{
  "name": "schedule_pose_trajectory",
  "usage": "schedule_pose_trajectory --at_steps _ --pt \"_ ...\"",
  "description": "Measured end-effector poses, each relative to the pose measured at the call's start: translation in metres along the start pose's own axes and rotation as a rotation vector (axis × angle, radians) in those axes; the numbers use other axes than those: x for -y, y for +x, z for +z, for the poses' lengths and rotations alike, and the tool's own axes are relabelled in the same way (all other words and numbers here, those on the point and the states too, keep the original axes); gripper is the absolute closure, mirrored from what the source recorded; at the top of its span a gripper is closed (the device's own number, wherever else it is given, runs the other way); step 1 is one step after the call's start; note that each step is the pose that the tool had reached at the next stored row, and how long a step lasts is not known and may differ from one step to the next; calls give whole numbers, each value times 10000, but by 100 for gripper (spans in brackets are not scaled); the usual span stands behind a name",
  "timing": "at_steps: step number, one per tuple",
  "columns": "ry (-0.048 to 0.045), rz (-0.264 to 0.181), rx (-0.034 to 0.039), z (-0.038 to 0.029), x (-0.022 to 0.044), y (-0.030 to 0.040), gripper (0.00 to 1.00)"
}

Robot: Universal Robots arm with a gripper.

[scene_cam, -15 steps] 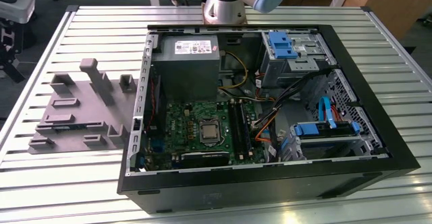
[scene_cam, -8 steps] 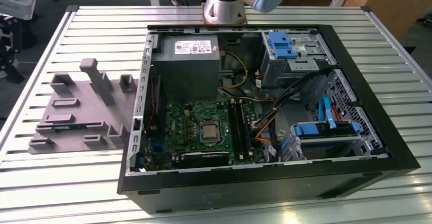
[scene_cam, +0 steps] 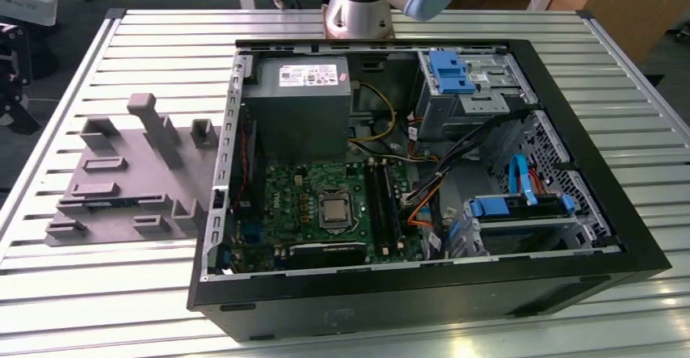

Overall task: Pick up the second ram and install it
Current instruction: 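Pick up the second ram and move it above second insertion slot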

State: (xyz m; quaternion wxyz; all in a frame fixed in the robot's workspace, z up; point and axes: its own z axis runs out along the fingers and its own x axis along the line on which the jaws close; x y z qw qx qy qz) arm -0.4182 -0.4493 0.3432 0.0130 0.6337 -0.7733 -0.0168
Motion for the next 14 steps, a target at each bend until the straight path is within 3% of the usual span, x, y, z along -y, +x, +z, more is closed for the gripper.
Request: schedule_pose_trajectory --at_steps 14 --pt "1 -2013 -84 16 0 3 89"
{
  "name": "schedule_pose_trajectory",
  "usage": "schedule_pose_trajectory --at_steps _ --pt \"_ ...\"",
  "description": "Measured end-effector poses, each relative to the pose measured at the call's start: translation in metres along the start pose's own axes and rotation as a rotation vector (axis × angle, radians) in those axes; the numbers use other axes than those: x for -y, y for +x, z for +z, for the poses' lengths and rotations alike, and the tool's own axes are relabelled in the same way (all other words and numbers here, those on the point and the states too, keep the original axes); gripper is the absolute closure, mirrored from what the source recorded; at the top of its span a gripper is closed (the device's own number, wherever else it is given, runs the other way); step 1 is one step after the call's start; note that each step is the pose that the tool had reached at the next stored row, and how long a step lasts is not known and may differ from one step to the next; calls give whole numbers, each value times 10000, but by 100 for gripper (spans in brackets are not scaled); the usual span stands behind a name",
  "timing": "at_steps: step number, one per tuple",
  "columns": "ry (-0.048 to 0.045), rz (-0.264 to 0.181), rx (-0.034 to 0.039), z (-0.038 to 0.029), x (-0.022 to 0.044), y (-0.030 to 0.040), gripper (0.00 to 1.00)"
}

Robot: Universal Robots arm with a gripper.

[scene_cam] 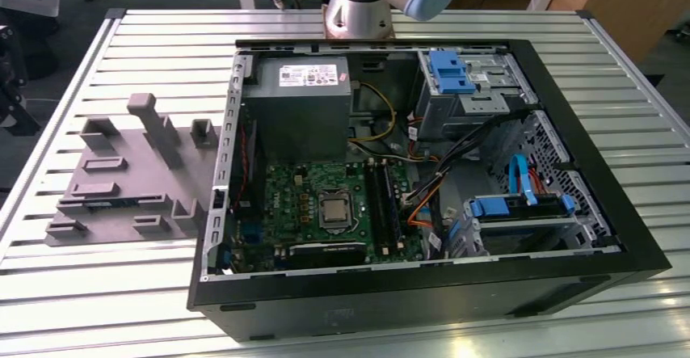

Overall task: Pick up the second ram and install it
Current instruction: 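Pick up the second ram and move it above second insertion slot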

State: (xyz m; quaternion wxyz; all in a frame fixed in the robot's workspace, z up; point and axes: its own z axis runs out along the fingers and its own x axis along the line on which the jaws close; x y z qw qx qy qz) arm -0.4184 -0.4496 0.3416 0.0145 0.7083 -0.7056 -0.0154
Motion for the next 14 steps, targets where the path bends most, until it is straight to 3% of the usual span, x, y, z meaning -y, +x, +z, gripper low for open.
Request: schedule_pose_trajectory --at_steps 7,9,10,12,14 --pt "1 -98 -4 1 0 0 89" --pt "1 -98 -5 3 0 0 77" --pt "3 -98 -4 7 1 0 77" --pt "40 -97 -7 21 0 1 65" --pt "93 -88 -7 43 2 0 59"
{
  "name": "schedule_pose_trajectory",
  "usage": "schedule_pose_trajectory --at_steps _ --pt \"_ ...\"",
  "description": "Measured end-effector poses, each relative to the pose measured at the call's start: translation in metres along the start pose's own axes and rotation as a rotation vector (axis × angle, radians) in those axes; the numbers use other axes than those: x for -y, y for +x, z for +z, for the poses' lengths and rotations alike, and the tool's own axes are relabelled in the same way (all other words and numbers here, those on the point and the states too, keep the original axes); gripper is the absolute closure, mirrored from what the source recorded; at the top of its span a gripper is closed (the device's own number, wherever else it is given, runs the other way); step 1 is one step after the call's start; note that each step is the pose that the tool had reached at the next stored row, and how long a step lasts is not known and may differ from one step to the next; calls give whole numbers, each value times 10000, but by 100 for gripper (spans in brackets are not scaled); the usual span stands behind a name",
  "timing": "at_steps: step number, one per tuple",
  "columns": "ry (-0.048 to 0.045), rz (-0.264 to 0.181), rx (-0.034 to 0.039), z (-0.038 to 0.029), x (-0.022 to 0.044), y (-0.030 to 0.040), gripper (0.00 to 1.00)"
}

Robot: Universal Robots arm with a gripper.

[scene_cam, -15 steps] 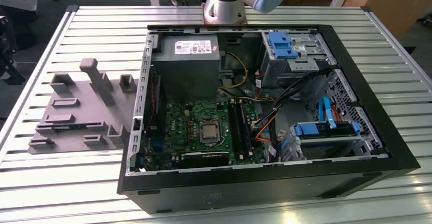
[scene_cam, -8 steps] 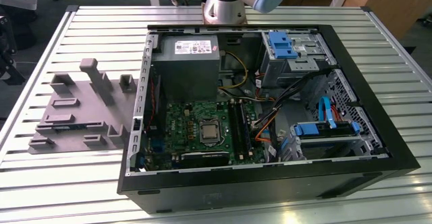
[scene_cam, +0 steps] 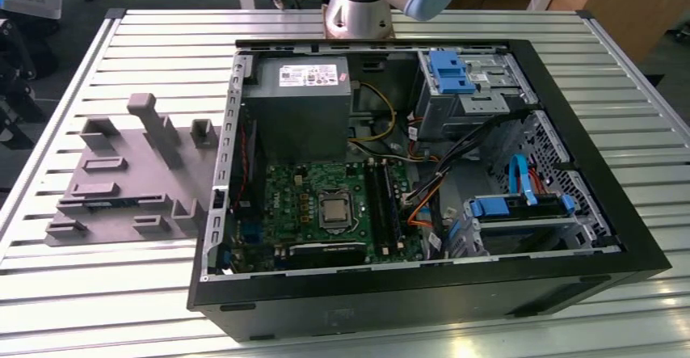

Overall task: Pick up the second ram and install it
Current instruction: 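Pick up the second ram and move it above second insertion slot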

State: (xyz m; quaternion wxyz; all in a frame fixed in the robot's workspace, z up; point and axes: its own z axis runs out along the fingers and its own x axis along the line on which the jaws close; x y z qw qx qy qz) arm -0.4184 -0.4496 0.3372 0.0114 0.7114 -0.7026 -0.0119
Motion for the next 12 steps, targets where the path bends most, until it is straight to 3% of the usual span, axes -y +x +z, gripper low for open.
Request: schedule_pose_trajectory --at_steps 3,4,10,12 --pt "48 48 1 50 2 1 53" --pt "58 87 1 69 2 2 47" --pt "82 239 6 170 5 6 47" --pt "132 254 3 194 4 9 47"
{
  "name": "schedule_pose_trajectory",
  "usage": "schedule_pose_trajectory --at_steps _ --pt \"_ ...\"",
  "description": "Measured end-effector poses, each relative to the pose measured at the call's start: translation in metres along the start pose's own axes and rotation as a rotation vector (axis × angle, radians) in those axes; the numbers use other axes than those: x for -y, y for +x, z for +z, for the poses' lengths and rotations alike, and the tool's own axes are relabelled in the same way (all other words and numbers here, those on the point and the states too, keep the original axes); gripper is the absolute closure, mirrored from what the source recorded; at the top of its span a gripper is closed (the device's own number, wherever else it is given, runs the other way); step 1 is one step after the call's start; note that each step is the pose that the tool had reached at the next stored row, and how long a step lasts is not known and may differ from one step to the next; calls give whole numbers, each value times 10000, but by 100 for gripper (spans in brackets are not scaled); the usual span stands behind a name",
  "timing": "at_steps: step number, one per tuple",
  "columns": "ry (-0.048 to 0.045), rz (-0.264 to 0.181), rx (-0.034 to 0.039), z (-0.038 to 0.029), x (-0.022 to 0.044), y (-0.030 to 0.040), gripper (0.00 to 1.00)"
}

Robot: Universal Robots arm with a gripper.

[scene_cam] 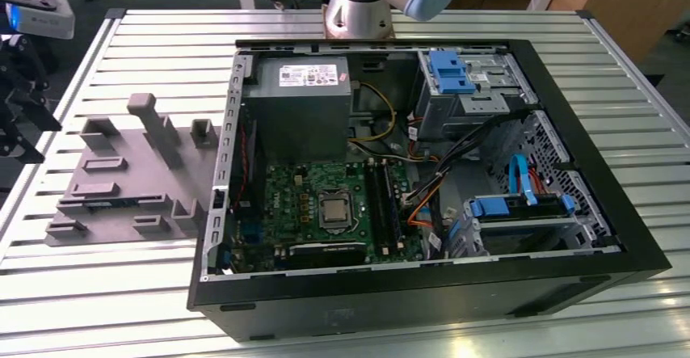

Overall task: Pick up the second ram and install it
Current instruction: 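Pick up the second ram and move it above second insertion slot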

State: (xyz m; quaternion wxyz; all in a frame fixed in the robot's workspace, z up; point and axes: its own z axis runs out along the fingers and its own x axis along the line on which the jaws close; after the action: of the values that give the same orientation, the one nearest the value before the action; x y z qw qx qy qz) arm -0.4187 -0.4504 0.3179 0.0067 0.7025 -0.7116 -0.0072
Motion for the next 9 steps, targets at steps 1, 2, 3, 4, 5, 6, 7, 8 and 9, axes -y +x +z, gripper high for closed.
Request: schedule_pose_trajectory --at_steps 1,2,3,4,5,6,7,8,9 --pt "56 9 0 9 -2 1 47" --pt "112 18 1 19 -4 2 47" --pt "160 26 2 29 -6 3 47" --pt "202 38 3 40 -7 3 47" --pt "237 58 5 55 -8 3 47" --pt "259 82 5 70 -8 3 47" --pt "276 111 5 85 -9 3 47" --pt "293 135 5 102 -10 4 47" --pt "310 154 6 119 -10 4 47"
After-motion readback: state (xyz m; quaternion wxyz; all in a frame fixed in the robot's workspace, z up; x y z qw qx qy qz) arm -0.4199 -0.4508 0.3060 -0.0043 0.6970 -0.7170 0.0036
